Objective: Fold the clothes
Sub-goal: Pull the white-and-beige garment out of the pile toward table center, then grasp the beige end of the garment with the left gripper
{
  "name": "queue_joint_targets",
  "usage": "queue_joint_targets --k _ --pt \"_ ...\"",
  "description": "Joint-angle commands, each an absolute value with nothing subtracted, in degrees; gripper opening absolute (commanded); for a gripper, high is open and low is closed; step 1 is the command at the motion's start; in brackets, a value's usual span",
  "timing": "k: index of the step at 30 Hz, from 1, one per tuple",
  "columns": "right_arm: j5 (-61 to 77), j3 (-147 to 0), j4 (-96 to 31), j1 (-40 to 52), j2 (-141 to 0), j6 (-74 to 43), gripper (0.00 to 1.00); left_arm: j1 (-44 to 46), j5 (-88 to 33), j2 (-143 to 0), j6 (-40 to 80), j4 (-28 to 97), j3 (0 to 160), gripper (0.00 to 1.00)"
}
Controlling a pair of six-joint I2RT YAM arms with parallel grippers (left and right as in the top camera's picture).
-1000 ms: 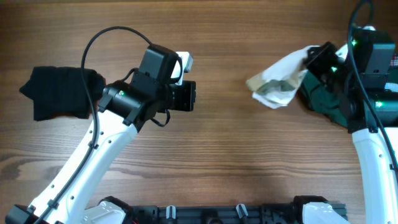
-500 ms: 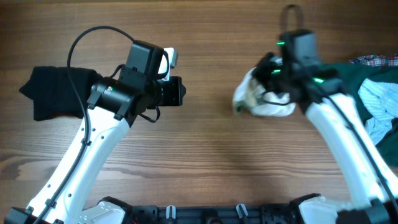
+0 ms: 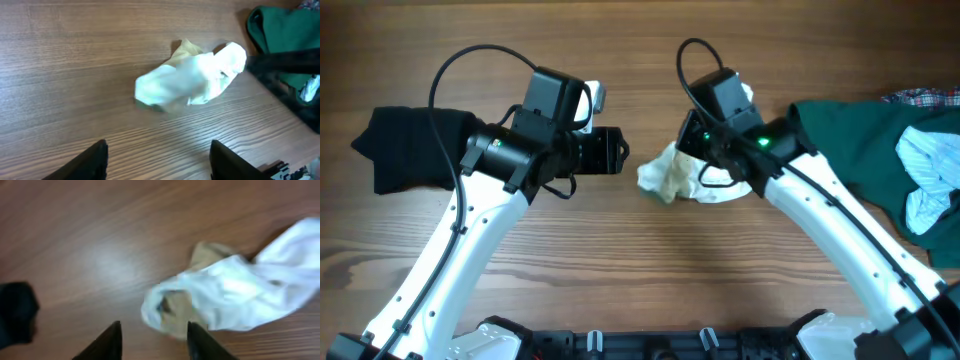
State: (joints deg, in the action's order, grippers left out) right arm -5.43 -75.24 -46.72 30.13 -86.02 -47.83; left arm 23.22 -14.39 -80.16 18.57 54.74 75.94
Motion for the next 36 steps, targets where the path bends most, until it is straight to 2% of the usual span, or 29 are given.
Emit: queue_joint_targets --k 1,5,8,15,17,22,25,29,31,32,33,36 --pt "-12.7 -75.4 -48.0 29.3 -82.4 -42.3 0.46 23.0 -14.1 -81.6 18.5 55.5 76.8 0.66" --pt "-17.0 -75.4 -49.8 27.2 -80.7 -41.9 0.50 25.1 -16.3 -85.3 18.5 56.8 76.7 0.63" --pt "-5.7 -75.4 -50.4 21.1 -82.4 -35.4 0.45 28.8 -16.2 -89.4 18.5 56.6 76.7 0.58" --pt "10.4 -75.4 -45.7 11.6 -95.9 -15.3 0.45 30.6 -16.2 -91.5 18.7 55.0 76.7 0.57" --pt "10.7 -75.4 -44.1 11.6 -102.0 -14.9 0.39 30.3 -16.2 -91.5 18.7 55.6 76.7 0.57" --pt "13.8 -75.4 -41.6 11.6 -110.9 -13.5 0.37 30.2 -16.2 -91.5 18.7 56.7 76.7 0.57" --pt "14.0 -75.4 -42.0 11.7 -113.1 -13.5 0.32 30.2 -16.2 -91.5 18.7 56.7 76.7 0.58" --pt "14.0 -75.4 -41.5 11.7 -113.1 -13.7 0.30 30.1 -16.0 -91.5 18.7 56.6 76.7 0.59" --pt "14.0 -75.4 -41.3 11.7 -113.1 -13.7 0.23 30.1 -15.9 -91.5 18.7 56.6 76.7 0.59" --pt "14.3 -75.4 -41.3 11.7 -113.1 -13.7 0.17 30.1 -15.8 -91.5 18.7 56.6 76.7 0.59" --pt "15.7 -75.4 -41.3 11.7 -113.0 -13.4 0.05 30.1 -15.7 -91.5 18.7 56.4 76.7 0.59" --pt "16.1 -75.6 -42.3 11.4 -110.7 -12.0 0.05 30.1 -14.9 -91.5 18.6 56.4 76.7 0.60"
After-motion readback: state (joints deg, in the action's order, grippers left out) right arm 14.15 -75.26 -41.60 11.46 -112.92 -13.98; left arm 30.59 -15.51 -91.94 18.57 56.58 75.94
